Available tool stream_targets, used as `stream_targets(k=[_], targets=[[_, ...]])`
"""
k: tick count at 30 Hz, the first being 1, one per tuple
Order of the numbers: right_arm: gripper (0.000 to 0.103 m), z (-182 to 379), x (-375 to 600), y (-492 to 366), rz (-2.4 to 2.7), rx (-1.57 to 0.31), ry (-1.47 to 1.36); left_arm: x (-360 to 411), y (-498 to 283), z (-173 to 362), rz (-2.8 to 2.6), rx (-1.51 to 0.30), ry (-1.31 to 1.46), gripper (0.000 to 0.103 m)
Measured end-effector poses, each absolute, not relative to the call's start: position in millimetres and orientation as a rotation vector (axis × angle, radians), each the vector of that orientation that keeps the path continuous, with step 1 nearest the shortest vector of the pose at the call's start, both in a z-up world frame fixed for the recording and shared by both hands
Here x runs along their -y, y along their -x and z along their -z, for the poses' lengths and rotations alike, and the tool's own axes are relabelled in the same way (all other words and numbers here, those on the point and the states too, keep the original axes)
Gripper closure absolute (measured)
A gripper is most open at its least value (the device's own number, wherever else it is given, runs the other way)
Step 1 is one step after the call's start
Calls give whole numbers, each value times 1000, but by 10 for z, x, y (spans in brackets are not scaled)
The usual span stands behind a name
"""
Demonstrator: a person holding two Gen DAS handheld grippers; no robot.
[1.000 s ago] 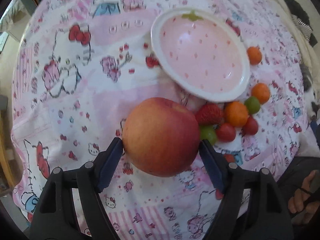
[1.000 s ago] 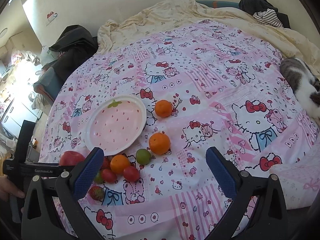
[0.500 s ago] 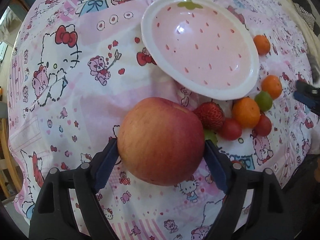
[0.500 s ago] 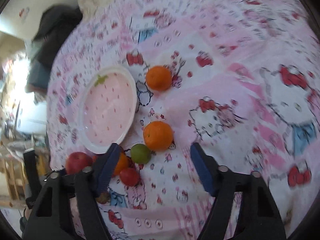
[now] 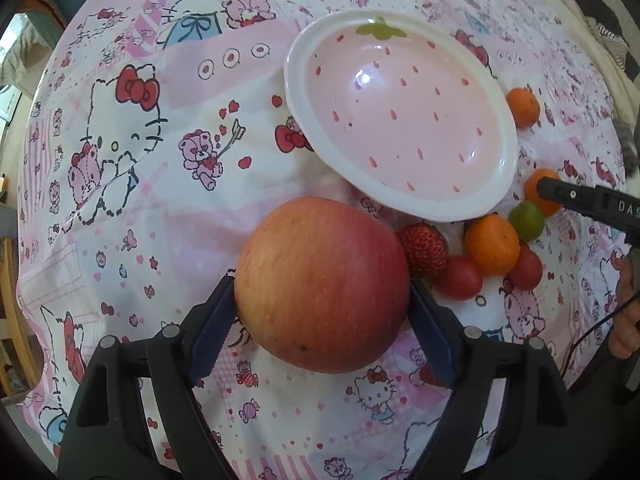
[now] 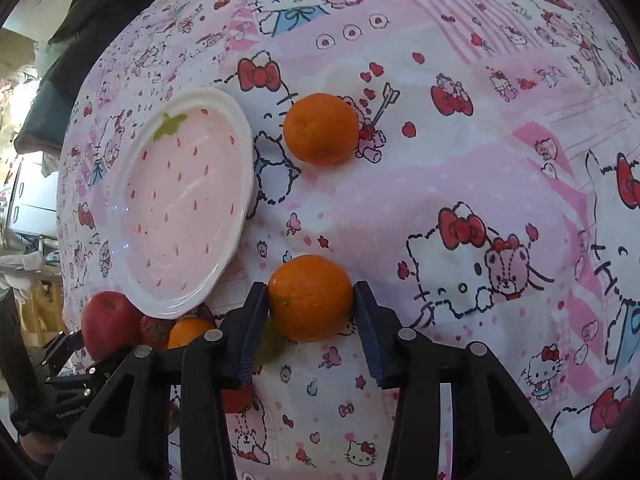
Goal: Organize fruits
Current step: 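Carry the apple onto the white plate with the left gripper while the right gripper carries an orange there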
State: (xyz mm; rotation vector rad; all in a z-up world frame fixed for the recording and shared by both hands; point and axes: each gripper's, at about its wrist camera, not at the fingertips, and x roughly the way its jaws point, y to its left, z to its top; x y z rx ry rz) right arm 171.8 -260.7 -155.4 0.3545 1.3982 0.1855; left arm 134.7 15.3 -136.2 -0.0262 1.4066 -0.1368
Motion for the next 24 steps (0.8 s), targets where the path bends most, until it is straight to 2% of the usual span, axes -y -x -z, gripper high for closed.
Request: stream_targets(k=[6, 10, 16, 24], targets=[[58, 1357, 2661, -1638, -225, -1327, -390, -273, -1216, 1113, 117, -1339, 110, 23], [58, 1164, 2643, -1607, -281, -1267, -416, -366, -1169, 791, 89, -1216, 160, 23], [58, 858, 2546, -1681, -345, -1200, -387, -396, -1466, 400, 115, -1089, 220, 23], [58, 802, 2320, -2069, -398, -1193, -303, -178, -2061, 502, 130, -1050, 206, 23]])
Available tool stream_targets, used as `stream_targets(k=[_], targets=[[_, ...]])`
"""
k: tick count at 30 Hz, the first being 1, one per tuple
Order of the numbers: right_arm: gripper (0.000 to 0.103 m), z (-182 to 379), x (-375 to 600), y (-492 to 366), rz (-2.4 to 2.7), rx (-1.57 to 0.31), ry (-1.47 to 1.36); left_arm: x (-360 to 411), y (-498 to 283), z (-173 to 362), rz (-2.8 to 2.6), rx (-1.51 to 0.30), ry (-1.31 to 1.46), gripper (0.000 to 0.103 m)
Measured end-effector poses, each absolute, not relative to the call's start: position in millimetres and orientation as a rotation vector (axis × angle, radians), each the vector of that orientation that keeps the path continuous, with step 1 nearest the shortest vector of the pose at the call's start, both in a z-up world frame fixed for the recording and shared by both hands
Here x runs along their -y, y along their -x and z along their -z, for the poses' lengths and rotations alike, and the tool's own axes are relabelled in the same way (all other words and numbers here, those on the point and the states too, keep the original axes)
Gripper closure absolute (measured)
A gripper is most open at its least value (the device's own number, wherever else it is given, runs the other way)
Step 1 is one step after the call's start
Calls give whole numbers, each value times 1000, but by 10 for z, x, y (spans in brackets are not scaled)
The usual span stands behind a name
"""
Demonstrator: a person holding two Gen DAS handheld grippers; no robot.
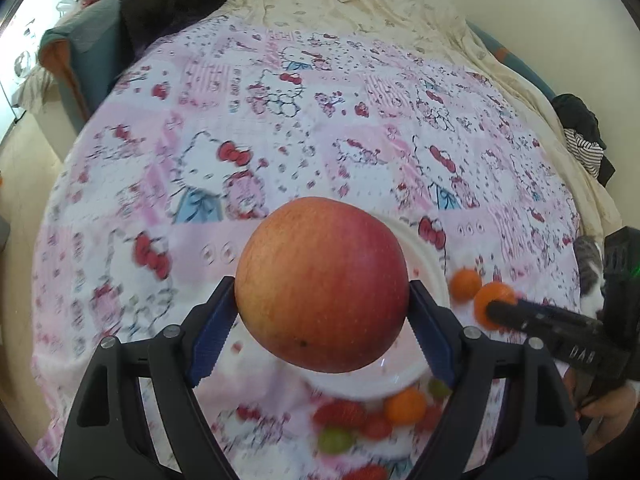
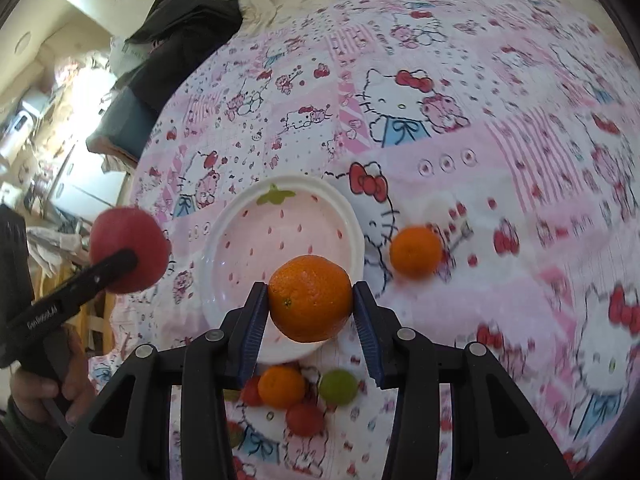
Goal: Organize fruits
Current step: 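Carry the apple onto the white plate with the left gripper while the right gripper carries an orange there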
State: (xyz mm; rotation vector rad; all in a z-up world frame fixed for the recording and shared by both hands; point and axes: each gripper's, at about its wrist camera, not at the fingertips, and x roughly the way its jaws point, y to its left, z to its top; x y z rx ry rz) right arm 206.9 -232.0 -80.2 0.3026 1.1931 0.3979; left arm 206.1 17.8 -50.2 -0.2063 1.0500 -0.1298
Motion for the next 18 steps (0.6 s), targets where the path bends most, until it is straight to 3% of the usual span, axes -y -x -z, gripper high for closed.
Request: stream_targets(k=[10, 18], targets=[[58, 1267, 2100, -2422, -444, -1281, -214, -32, -2561, 956, 166, -1016, 230, 23], [58, 1485, 1936, -2508, -498, -1313, -170, 68, -2533, 1260, 190, -1043, 198, 23]])
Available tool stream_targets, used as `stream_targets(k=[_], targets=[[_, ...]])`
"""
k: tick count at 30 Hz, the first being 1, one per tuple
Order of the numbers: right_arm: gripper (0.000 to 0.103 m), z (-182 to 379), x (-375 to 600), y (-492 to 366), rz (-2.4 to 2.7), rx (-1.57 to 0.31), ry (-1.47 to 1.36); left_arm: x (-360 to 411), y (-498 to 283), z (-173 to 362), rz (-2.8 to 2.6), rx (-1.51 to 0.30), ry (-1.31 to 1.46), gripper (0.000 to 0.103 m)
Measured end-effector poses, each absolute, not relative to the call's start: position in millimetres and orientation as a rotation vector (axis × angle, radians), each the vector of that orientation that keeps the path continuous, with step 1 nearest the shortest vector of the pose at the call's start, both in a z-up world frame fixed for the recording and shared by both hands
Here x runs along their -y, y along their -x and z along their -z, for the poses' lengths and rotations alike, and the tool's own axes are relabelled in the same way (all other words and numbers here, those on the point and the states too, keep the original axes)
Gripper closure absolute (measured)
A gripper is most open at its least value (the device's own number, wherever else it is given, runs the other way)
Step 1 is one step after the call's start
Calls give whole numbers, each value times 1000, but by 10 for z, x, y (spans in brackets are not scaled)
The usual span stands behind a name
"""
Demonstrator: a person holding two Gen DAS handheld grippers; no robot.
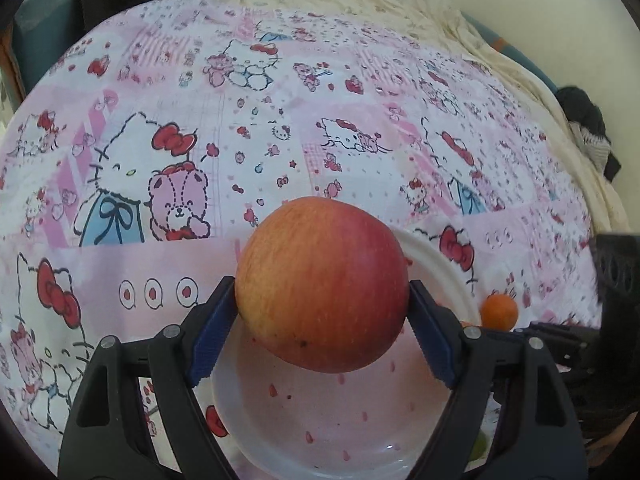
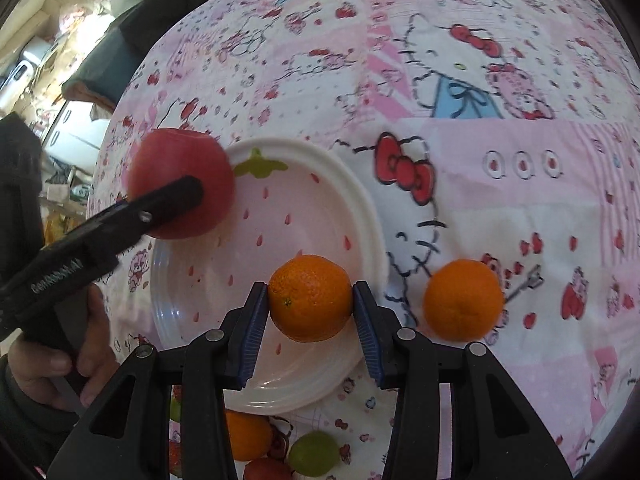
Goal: Organize fruits
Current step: 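Carry the apple onto the white plate with the left gripper while the right gripper carries an orange there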
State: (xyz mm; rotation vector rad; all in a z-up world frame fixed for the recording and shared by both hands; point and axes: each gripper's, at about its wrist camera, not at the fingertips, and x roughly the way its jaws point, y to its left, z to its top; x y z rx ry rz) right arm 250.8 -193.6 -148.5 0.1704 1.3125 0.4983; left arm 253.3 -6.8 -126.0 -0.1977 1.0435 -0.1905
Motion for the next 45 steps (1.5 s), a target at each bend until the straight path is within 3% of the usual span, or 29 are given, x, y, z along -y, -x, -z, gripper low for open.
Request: stream_targets(k=[27, 29, 31, 32, 45], targets=[[56, 1543, 1685, -2316, -552, -1313, 6, 44, -2301, 1408, 222, -1226, 214, 22], [50, 1531, 1683, -2298, -551, -1312, 10, 40, -2283, 1400, 218, -1227, 221, 22], [33, 1499, 1679, -2274, -567, -1305, 4, 31, -2270, 1393, 213, -1233, 228, 22], [31, 1472, 1678, -2249, -566, -1295, 14, 24, -2263, 1390, 211, -1236, 232, 22], [30, 1196, 1885, -1990, -524, -1262, 52, 33, -2224, 1151, 228, -1198, 250, 22]])
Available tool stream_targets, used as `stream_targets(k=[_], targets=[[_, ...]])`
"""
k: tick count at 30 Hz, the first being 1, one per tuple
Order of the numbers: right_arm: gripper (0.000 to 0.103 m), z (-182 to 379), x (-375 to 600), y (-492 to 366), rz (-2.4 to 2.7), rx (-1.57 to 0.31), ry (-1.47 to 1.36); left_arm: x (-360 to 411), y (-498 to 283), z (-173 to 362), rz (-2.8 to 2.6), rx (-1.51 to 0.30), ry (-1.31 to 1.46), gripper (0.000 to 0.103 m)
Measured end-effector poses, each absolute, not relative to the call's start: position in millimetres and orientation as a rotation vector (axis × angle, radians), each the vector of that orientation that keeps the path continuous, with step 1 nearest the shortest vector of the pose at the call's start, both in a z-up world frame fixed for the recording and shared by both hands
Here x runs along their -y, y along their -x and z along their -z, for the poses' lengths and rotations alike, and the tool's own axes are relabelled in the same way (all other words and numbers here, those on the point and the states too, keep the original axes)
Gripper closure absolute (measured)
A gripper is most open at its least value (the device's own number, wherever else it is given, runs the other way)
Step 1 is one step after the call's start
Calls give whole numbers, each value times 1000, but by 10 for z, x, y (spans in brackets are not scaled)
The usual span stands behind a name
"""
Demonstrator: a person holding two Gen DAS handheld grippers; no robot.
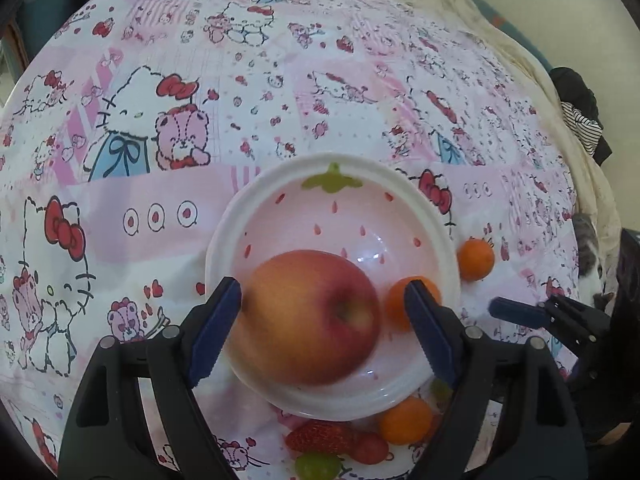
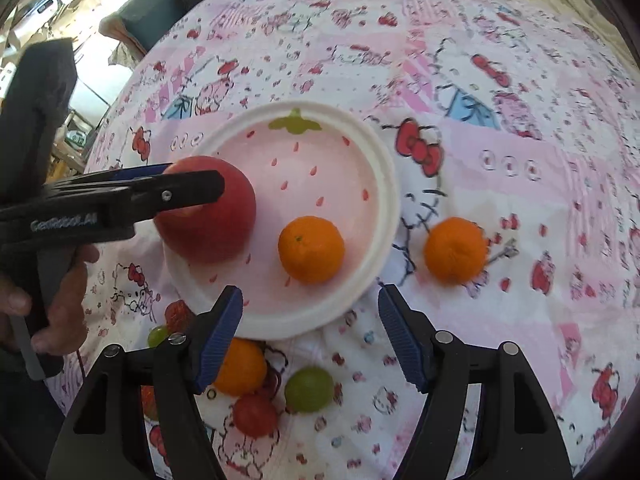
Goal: Organize fruits
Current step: 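Carry the apple onto the white plate with the left gripper while the right gripper carries an orange there, then grasp a strawberry with the left gripper while the right gripper grasps a red tomato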
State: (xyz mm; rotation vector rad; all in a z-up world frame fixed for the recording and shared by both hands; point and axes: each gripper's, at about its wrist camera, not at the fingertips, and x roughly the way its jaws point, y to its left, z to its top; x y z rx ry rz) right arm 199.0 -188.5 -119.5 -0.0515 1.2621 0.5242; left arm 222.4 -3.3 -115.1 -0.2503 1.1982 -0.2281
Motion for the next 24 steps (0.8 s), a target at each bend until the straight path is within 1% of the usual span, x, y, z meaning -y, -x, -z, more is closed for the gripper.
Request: stream_targets(k=[7, 15, 18, 24], targets=[[30, 920, 2245, -1748, -474, -1222, -70, -40, -2104, 916, 221, -1151, 256, 22], [30, 689, 2420, -1515, -451, -1153, -176, -251, -1752, 572, 154, -1067, 237, 22], [30, 674, 2440, -1439, -436, -1148, -193, -346, -1610, 557, 116, -1087, 245, 22], [30, 685, 2568, -1294, -376, -1153, -248, -405, -1290, 728, 72, -1204, 280, 22]])
